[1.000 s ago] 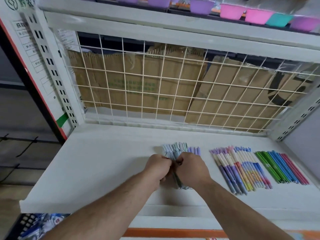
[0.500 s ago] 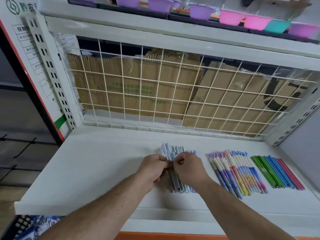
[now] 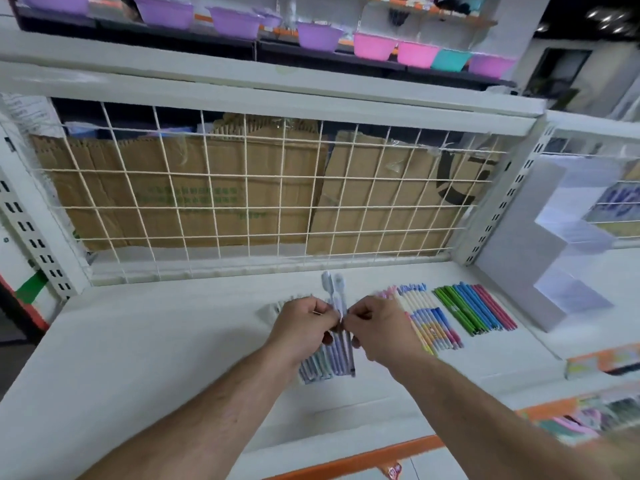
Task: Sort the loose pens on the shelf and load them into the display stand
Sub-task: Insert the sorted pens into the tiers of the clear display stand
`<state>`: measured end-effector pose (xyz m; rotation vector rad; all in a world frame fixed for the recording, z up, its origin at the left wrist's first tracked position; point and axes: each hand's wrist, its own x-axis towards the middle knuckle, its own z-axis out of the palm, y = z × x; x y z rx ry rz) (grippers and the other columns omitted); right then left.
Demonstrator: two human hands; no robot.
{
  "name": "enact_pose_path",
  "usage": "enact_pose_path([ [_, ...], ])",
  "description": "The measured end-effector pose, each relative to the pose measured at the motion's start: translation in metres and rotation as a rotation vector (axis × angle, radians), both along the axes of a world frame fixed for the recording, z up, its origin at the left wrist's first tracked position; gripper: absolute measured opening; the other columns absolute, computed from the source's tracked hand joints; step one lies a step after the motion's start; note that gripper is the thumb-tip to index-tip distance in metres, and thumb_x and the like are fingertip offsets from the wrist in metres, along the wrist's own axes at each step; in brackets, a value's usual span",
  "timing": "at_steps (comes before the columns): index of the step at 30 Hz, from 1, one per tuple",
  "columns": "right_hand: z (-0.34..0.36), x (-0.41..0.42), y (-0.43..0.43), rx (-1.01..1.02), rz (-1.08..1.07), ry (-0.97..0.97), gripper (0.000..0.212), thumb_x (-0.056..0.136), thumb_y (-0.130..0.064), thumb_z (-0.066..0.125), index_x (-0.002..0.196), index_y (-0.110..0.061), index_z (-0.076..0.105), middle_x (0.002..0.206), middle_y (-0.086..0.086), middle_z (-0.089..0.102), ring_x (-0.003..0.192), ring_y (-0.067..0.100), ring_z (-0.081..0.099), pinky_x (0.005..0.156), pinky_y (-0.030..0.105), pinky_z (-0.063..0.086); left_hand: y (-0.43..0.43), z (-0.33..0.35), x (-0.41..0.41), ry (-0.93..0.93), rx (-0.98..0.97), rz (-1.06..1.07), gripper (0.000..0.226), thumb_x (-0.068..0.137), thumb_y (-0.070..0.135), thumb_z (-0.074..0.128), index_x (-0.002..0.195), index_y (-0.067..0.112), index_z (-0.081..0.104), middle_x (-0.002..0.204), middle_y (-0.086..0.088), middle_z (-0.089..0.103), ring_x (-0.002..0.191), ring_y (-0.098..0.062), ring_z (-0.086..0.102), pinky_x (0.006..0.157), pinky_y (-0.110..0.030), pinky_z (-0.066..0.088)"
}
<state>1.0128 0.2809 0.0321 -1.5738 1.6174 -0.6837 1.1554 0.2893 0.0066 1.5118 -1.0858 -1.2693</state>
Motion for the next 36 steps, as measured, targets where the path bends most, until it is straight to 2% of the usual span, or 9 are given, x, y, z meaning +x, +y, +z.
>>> enact_pose_path([
  [4, 0.006, -0.036, 0.012, 0.011, -0.089, -0.071, 0.006, 0.089, -0.011, 0.062, 0.083, -0.010, 0.065, 0.059, 0.005, 0.066, 0.036, 0.007, 0.046, 0.038, 0.019, 0.036, 0.003, 0.006, -0.034, 0.009, -0.014, -0.056, 0.012, 0.092, 0.012, 0.065, 0.087, 0.001, 0.067, 0.076, -0.006, 0.072, 0.056, -0.014, 0.058, 0.044, -0.017, 0.039],
  [9, 0.013, -0.089, 0.022, -0.058, -0.119, -0.169, 0.002, 0.088, -0.005, 0.064, 0.088, -0.007, 0.065, 0.062, 0.009, 0.066, 0.050, 0.019, 0.056, 0.047, 0.030, 0.048, 0.008, 0.017, -0.081, -0.019, -0.040, -0.109, 0.010, 0.089, 0.016, 0.069, 0.082, 0.009, 0.066, 0.075, -0.007, 0.072, 0.060, -0.016, 0.063, 0.052, -0.027, 0.040],
  [11, 0.016, -0.112, 0.027, -0.082, -0.108, -0.173, 0.003, 0.089, -0.006, 0.066, 0.087, -0.005, 0.067, 0.062, 0.009, 0.066, 0.049, 0.016, 0.057, 0.047, 0.028, 0.049, 0.011, 0.022, -0.103, -0.028, -0.054, -0.113, 0.012, 0.088, 0.016, 0.070, 0.081, 0.008, 0.065, 0.071, -0.004, 0.072, 0.059, -0.016, 0.063, 0.050, -0.026, 0.040],
  [15, 0.025, -0.166, 0.034, -0.101, -0.081, -0.199, 0.006, 0.091, -0.007, 0.068, 0.086, -0.004, 0.067, 0.059, 0.008, 0.064, 0.045, 0.014, 0.054, 0.046, 0.026, 0.048, 0.019, 0.034, -0.157, -0.037, -0.081, -0.090, 0.016, 0.089, 0.015, 0.073, 0.088, 0.003, 0.063, 0.077, -0.013, 0.074, 0.054, -0.015, 0.063, 0.046, -0.023, 0.042],
  [18, 0.032, -0.213, 0.035, -0.121, -0.077, -0.194, 0.007, 0.089, -0.004, 0.067, 0.082, -0.005, 0.066, 0.057, 0.006, 0.063, 0.044, 0.014, 0.054, 0.045, 0.027, 0.049, 0.028, 0.046, -0.200, -0.026, -0.104, -0.074, 0.011, 0.090, 0.010, 0.070, 0.092, 0.001, 0.064, 0.071, -0.013, 0.073, 0.053, -0.016, 0.064, 0.048, -0.025, 0.046],
  [21, 0.043, -0.256, 0.034, -0.135, -0.074, -0.195, 0.008, 0.088, -0.004, 0.066, 0.081, -0.004, 0.065, 0.055, 0.007, 0.062, 0.045, 0.018, 0.055, 0.046, 0.028, 0.050, 0.032, 0.054, -0.241, 0.002, -0.120, -0.083, 0.014, 0.091, 0.010, 0.070, 0.095, -0.003, 0.066, 0.077, -0.020, 0.072, 0.056, -0.019, 0.065, 0.050, -0.026, 0.047],
  [25, 0.059, -0.307, 0.030, -0.154, -0.065, -0.189, 0.005, 0.089, -0.006, 0.065, 0.088, -0.003, 0.069, 0.065, 0.013, 0.067, 0.049, 0.017, 0.060, 0.045, 0.026, 0.050, 0.028, 0.064, -0.291, 0.004, -0.151, -0.078, 0.012, 0.091, 0.010, 0.071, 0.091, -0.001, 0.069, 0.068, -0.014, 0.069, 0.057, -0.020, 0.065, 0.053, -0.028, 0.050],
  [31, 0.069, -0.355, 0.006, -0.180, -0.081, -0.231, 0.007, 0.087, -0.008, 0.069, 0.080, -0.006, 0.071, 0.057, 0.009, 0.065, 0.049, 0.023, 0.060, 0.049, 0.030, 0.053, 0.005, 0.082, -0.337, -0.028, -0.166, -0.091, 0.011, 0.090, 0.012, 0.072, 0.085, 0.004, 0.065, 0.064, -0.011, 0.070, 0.056, -0.020, 0.066, 0.048, -0.026, 0.047],
  [36, 0.076, -0.377, -0.028, -0.189, -0.085, -0.238, 0.008, 0.089, -0.007, 0.069, 0.083, -0.002, 0.069, 0.058, 0.010, 0.064, 0.043, 0.019, 0.058, 0.044, 0.024, 0.048, -0.034, 0.090, -0.358, -0.030, -0.188, -0.103, 0.010, 0.091, 0.010, 0.071, 0.086, 0.006, 0.064, 0.075, -0.013, 0.073, 0.062, -0.022, 0.071, 0.045, -0.024, 0.047],
])
